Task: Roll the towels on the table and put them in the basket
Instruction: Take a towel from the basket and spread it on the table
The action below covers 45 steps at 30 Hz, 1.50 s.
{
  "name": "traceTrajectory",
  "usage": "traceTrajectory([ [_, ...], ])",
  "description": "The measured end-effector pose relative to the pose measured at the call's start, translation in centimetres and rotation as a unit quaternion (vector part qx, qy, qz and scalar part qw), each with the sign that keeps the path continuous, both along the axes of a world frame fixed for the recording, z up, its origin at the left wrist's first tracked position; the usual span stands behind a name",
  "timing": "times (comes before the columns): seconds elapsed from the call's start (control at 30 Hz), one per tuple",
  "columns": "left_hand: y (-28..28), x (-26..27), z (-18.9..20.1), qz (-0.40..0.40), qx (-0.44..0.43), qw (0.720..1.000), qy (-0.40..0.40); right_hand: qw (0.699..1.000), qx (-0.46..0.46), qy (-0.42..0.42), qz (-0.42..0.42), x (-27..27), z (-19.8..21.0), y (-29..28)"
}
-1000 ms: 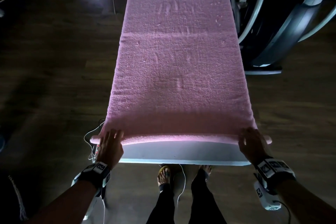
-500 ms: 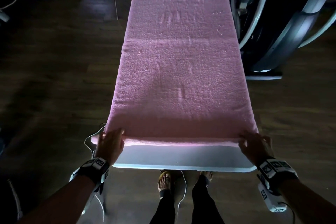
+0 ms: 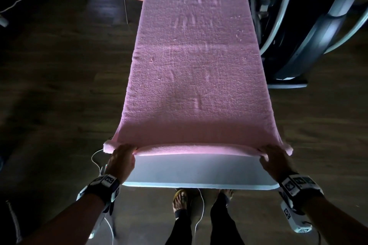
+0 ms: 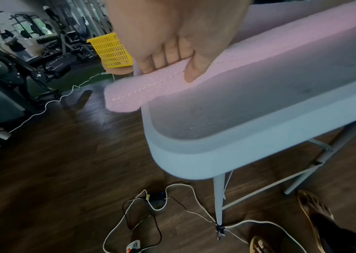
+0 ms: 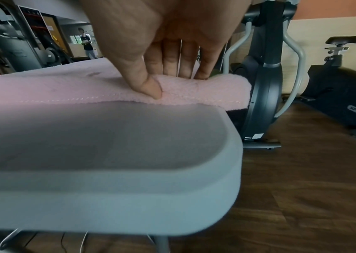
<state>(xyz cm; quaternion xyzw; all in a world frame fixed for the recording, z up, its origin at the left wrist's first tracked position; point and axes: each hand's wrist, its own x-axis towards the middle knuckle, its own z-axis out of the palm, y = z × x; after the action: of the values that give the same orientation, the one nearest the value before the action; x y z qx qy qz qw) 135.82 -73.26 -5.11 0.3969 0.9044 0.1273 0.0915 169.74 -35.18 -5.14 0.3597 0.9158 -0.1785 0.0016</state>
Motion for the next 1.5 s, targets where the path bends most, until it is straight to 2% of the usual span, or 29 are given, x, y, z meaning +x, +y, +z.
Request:
traceTrajectory([
  [0.23,-2.1,3.2,1.6,-0.047,-0.058,0.996,0.049,0.998,0.014,0.066,0.004,3.2,-0.9,-3.4],
  [0.37,-4.0,4.1,0.6,-0.061,-0.100,0.993,0.025,0.999,0.045,0.029,0.007,4.8,-0.3,-5.1],
  [0.47,-4.6,3.8,0.0,-0.050,-0.085,0.994,0.038,0.998,0.066,0.024,-0.007,5.0,-0.2,-4.6],
  [0.57,-4.0,3.3,0.6,0.014,-0.060,0.996,0.063,0.996,0.087,0.001,-0.027,4.4,-0.1,-3.6],
  [0.63,-3.6,3.4,0.7,-0.002,-0.034,0.998,0.056,0.996,0.082,-0.036,0.012,3.9,-0.4,-3.4],
  [0.73,-3.4,4.0,0.4,-0.059,-0.048,0.996,0.040,0.996,0.040,-0.061,0.060,3.5,-0.3,-3.6],
  [0.83,-2.9,3.7,0.5,-0.063,-0.031,0.997,0.019,0.997,0.009,-0.063,0.045,3.1,0.5,-3.4],
  [0.9,-2.4,3.4,0.7,-0.063,-0.007,0.998,0.019,0.997,0.047,-0.045,0.051,2.9,0.8,-3.4],
  [1.03,-1.9,2.7,1.3,-0.088,-0.047,0.995,0.026,0.993,0.095,-0.028,0.057,2.1,1.5,-3.5],
  [1.17,-1.7,1.7,1.0,-0.026,-0.058,0.996,0.058,0.995,0.091,-0.039,0.002,1.4,1.3,-2.8],
  [1.3,-1.1,2.2,1.3,-0.080,-0.060,0.994,0.054,0.997,0.050,-0.038,0.043,1.0,1.1,-3.0],
  [1.5,-0.7,2.1,1.0,-0.056,-0.051,0.996,0.054,0.997,0.042,-0.052,0.040,0.5,1.9,-2.4],
])
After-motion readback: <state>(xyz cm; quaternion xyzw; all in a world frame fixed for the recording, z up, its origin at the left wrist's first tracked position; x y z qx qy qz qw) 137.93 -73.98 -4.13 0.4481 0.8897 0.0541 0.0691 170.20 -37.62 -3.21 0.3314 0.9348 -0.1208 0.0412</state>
